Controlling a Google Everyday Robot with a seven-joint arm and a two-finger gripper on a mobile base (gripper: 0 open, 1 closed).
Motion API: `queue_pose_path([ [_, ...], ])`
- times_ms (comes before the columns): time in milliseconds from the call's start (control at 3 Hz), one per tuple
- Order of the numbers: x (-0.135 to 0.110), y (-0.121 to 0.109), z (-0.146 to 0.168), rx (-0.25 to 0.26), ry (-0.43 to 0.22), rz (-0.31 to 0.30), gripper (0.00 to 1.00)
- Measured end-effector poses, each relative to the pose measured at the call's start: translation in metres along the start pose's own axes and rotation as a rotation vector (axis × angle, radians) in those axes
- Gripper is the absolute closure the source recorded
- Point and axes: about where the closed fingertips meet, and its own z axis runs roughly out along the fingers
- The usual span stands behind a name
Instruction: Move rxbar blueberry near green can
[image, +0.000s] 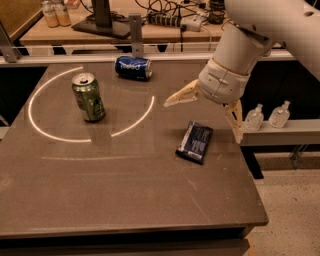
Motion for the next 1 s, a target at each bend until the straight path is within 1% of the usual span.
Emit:
queue_pose_path([
  [333,-0.011,-0.001,0.018,-0.019,-0.056,-0.037,0.13],
  [667,-0.02,-0.004,0.035,-0.029,-0.113,-0.067,0.36],
  [1000,-0.025,-0.005,0.046,-0.027,-0.143,-0.068,0.6],
])
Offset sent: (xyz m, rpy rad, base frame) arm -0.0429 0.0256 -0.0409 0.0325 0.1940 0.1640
